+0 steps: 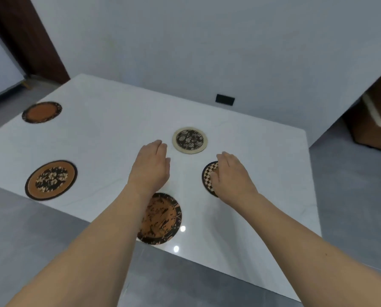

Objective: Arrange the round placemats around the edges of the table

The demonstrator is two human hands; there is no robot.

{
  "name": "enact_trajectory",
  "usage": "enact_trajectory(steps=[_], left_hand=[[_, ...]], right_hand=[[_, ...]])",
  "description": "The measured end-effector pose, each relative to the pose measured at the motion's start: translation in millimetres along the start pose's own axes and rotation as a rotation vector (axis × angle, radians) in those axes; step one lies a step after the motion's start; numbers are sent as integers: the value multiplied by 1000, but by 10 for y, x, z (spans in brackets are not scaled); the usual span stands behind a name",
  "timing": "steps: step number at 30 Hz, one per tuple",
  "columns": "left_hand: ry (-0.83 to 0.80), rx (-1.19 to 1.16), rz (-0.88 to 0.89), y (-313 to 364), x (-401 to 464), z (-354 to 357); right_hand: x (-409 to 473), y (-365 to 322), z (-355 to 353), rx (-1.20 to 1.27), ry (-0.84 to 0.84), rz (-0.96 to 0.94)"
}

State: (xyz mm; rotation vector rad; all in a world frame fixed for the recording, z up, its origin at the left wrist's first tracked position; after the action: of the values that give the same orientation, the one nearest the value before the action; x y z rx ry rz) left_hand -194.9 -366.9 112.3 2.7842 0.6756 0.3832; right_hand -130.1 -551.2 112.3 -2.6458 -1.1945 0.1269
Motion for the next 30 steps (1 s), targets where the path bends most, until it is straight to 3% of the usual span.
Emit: enact_trajectory(steps=[6, 12, 24, 30], left_hand=[[88, 32, 165, 1186, 259, -864], [127, 55, 282, 2291, 38, -1277], [104, 65, 294, 4178, -365, -1079], [98, 75, 257, 4678, -220, -918]], right_hand=[[-494, 375, -1144, -26, 124, 127], [-1213, 979, -1898, -50, 220, 230], [-2138, 2377, -2609, -24, 234, 225], [-2127, 2908, -2797, -15, 224, 177]])
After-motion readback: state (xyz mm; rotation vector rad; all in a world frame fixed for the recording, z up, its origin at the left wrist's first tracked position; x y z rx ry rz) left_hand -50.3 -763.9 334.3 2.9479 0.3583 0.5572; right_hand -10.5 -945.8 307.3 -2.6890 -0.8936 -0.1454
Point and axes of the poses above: each hand's wrist, its own x-axis towards the middle knuckle, its own z-axis out of the palm, y = z × x, the point moved 7 cm from there along x, towards the middle knuckle, and after that the axes turned 14 degrees about -z, right-handed, at the moved point
